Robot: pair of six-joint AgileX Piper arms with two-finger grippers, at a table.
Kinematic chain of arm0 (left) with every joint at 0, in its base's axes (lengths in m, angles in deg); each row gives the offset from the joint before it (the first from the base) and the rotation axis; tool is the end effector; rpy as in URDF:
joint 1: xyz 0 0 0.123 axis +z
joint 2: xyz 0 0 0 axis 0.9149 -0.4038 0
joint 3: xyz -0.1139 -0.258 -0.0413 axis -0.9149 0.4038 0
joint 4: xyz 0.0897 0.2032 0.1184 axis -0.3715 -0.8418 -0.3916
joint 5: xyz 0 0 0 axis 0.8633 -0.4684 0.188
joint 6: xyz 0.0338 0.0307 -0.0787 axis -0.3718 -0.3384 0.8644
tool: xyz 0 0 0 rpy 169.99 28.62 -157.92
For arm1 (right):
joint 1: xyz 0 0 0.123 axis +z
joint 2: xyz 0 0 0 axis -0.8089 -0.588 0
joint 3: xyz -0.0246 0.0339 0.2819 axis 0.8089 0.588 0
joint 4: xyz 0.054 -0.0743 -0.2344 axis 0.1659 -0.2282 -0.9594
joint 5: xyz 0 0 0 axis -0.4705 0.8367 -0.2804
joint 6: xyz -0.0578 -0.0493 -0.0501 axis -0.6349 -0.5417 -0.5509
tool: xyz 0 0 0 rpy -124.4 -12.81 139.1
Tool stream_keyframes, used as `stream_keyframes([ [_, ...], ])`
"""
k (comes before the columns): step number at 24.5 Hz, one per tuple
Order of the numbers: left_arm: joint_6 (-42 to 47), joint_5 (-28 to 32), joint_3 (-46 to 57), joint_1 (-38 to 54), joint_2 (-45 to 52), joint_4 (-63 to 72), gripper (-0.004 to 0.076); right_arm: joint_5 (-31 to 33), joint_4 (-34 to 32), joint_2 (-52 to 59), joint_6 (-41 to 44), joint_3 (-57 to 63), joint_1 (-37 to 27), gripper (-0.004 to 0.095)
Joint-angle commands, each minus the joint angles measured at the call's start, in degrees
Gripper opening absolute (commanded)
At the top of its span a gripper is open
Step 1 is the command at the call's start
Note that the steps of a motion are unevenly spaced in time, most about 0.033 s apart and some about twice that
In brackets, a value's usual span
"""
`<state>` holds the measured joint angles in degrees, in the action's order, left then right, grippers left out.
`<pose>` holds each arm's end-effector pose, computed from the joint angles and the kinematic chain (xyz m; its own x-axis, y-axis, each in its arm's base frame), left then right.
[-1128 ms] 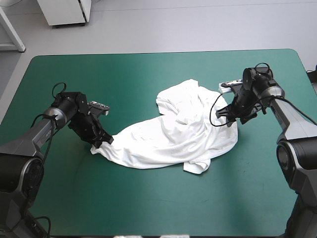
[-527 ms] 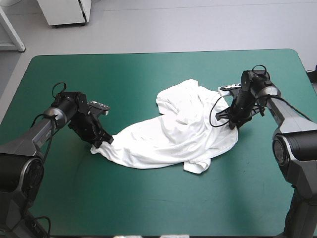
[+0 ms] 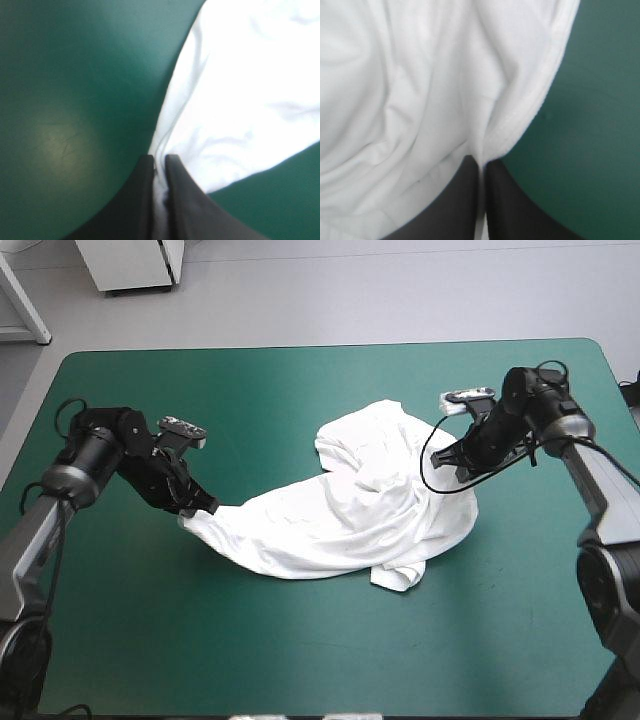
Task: Fold the cloth
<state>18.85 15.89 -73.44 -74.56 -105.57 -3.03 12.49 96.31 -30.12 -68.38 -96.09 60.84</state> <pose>0.3003 -0.0573 0.2997 -0.8701 0.4314 -0.2384 0.4585 0.8859 -0.0703 0.3725 0.0637 0.2897 -0.9286 -0.2636 -0.2613 -0.3113 0.9364 0.1617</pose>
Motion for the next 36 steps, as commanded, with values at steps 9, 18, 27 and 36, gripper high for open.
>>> stream_keyframes([
  [9, 2.73, 0.27, -20.23, -0.23, 25.64, 2.31, -0.0009, 1.83, 2.91, 28.99, 1.38, -14.03, -0.07, -0.0013],
  [18, 3.26, 4.02, -46.24, -6.57, 30.85, 1.15, -0.0009, -4.04, 10.57, 39.73, 0.47, -34.86, 0.04, -0.0013],
  [27, 6.91, -0.01, -52.25, -7.34, 33.11, 2.64, -0.0009, -10.18, 17.02, 43.24, -1.87, -38.85, 0.04, -0.0013],
  [36, 10.94, -1.99, -42.97, -7.13, 29.49, -4.96, -0.0009, -8.18, 15.63, 32.91, -2.17, -38.49, 0.04, -0.0013],
])
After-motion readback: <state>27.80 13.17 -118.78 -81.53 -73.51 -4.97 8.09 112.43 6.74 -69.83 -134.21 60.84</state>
